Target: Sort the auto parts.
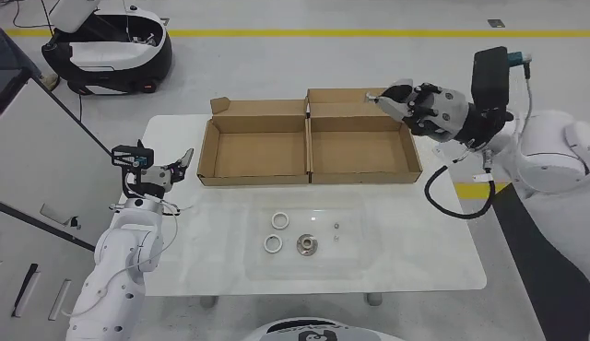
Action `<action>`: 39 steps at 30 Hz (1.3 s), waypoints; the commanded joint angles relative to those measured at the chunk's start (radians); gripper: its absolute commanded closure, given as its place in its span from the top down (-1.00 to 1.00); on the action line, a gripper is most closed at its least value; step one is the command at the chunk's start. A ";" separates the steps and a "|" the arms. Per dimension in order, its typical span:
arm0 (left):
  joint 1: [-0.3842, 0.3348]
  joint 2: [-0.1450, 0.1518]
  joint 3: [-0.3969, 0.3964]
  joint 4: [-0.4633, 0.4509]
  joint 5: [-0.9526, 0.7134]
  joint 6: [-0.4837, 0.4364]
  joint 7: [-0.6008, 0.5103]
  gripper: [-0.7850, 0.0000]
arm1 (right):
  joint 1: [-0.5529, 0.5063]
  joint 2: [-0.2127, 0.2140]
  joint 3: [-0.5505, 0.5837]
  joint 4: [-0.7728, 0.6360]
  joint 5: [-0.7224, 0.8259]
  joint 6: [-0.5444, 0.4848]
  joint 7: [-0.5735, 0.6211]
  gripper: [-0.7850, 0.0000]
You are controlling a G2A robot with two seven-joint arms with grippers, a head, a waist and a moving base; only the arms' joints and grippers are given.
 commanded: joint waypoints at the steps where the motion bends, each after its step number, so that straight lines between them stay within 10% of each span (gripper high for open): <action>1: 0.000 0.000 0.000 0.000 0.000 0.000 0.000 1.00 | 0.017 0.002 0.000 0.005 -0.001 0.004 0.099 -1.00; 17: 0.000 0.000 0.000 0.000 0.000 0.000 0.000 1.00 | 0.364 -0.082 -0.347 0.234 -0.143 -0.061 0.466 -1.00; 39: 0.000 0.000 0.000 0.000 0.000 0.000 0.000 1.00 | 0.738 -0.255 -0.785 0.701 -0.253 -0.262 0.494 -1.00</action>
